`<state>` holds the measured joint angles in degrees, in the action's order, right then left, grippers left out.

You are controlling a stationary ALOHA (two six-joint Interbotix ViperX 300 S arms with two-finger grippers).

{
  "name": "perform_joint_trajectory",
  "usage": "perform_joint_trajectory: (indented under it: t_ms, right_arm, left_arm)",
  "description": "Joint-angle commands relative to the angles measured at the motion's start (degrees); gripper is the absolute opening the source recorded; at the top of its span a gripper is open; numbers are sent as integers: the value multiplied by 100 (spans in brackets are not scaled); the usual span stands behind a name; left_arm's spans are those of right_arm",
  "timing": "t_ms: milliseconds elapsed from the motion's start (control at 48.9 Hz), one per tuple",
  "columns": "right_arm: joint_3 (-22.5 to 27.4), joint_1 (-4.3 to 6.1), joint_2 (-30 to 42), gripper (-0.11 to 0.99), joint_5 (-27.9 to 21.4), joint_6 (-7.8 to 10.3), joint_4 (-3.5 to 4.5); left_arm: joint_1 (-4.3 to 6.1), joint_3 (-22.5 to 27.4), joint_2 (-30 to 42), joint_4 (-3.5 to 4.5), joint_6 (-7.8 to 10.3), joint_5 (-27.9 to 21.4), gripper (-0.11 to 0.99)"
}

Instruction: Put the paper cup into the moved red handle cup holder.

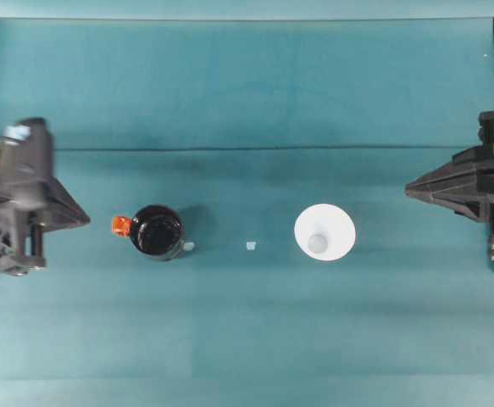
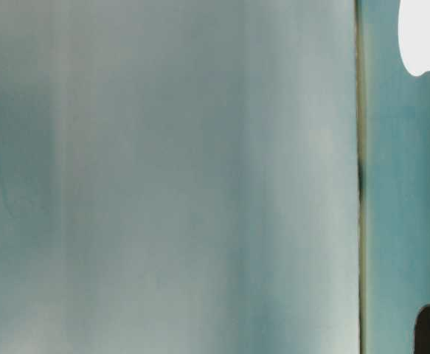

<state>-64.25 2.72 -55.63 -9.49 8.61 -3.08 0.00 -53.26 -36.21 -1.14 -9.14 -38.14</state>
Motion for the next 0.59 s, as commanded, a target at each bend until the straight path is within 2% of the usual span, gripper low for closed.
perform_joint_trajectory:
  t_ms: [0,307,430,573]
  right_arm:
    - [141,26,53,-7,-9,44,-9]
    - [141,35,53,-7,-9,53,-18]
    - [141,35,35,-7,-18,53,-9]
    - [141,35,18,-7,-9,53,-9]
  left_arm:
    - [-18,229,176,-35,35,-35,3]
    - [-9,352,475,-35,88,-18,3]
    - [0,352,483,-44,229,-9,3]
    - [53,352,492,-44,519,-18,3]
